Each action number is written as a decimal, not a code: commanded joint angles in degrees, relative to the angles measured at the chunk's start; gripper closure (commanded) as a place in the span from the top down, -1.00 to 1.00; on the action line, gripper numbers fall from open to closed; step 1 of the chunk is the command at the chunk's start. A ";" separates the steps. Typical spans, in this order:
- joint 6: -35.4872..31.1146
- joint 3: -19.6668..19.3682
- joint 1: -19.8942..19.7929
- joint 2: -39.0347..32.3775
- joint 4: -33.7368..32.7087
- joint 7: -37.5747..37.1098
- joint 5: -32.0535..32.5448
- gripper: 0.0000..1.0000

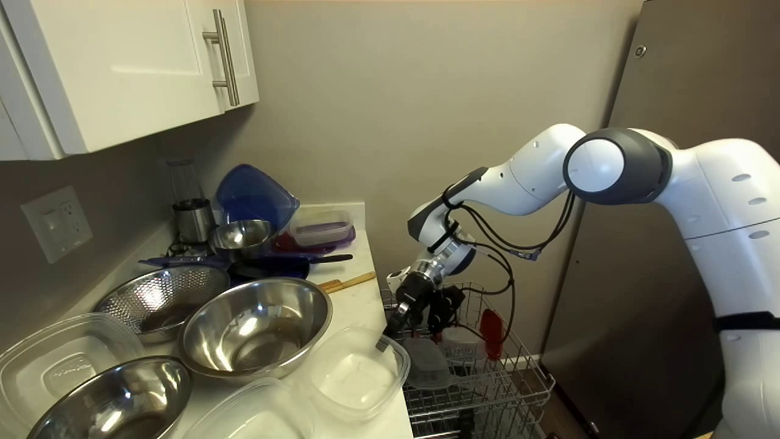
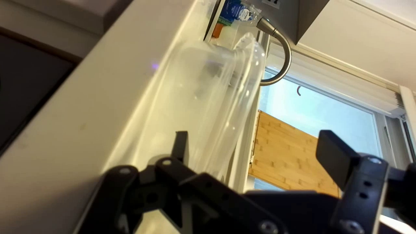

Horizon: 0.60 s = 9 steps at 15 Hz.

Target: Remove one bowl from the counter and put it in the dishwasher.

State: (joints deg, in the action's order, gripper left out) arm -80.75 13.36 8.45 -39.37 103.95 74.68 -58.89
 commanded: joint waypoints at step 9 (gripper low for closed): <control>7.52 -0.35 -0.02 -2.38 -2.06 0.25 -1.36 1.00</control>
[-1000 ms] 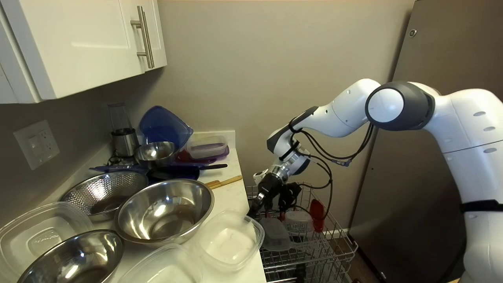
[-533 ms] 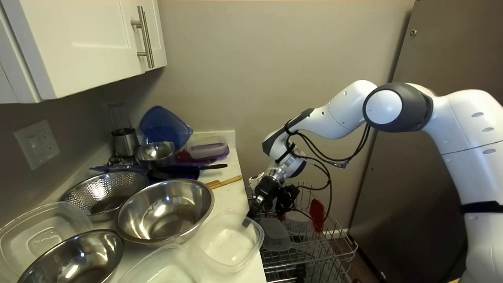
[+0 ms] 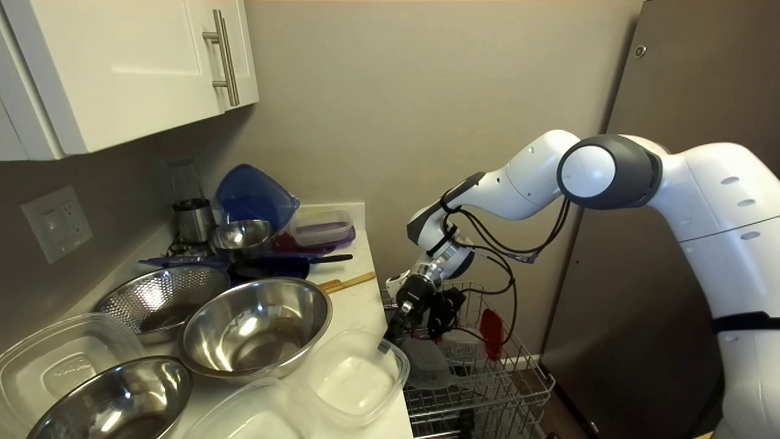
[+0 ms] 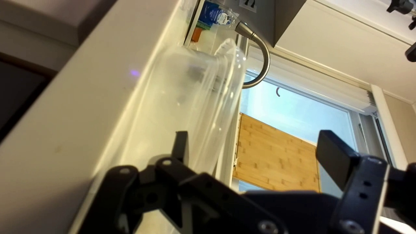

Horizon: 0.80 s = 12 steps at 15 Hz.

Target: Remove one bowl from the counter and put it in the dishwasher.

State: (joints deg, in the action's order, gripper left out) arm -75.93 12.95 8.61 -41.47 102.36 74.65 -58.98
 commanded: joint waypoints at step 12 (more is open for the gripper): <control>5.16 2.77 3.98 2.68 -0.08 1.73 -2.14 0.47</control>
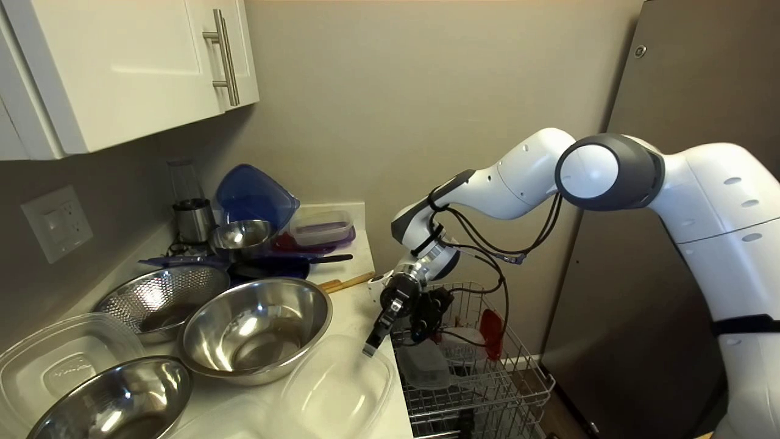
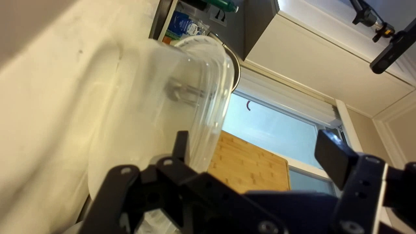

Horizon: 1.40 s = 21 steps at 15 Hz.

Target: Remove one bowl from the counter and put it in the dishwasher.

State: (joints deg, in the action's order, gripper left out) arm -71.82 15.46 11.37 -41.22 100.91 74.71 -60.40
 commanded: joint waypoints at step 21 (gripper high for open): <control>0.07 -0.77 2.03 4.49 1.65 1.90 -1.16 -0.99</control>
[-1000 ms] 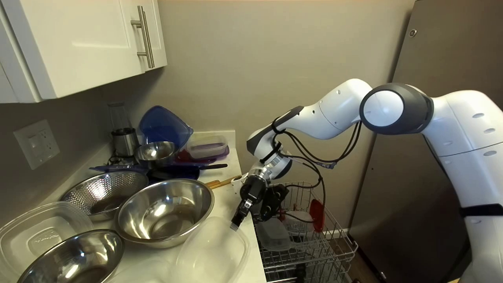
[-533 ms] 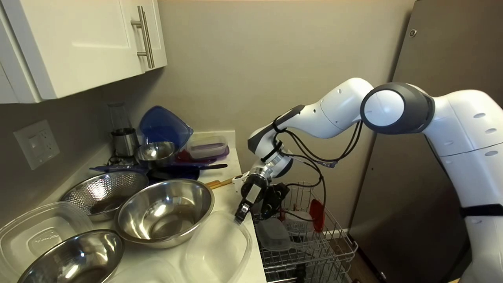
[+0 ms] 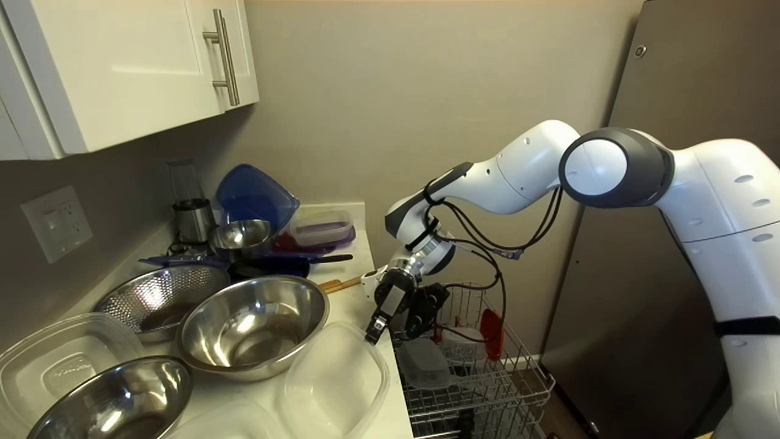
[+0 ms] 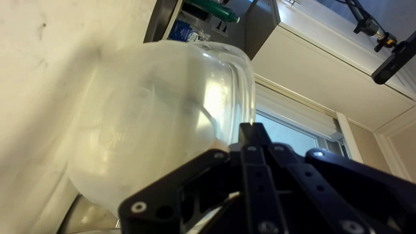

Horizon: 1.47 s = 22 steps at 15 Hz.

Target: Remove one bowl from the counter and put it in the dishwasher.

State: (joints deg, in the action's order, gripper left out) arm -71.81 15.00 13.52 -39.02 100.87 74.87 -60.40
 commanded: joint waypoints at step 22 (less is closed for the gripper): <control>9.70 -3.14 -0.41 13.44 -1.32 -26.42 16.34 -0.99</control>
State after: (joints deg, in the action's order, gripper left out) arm -63.87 12.18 14.04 -29.41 99.07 51.09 -46.77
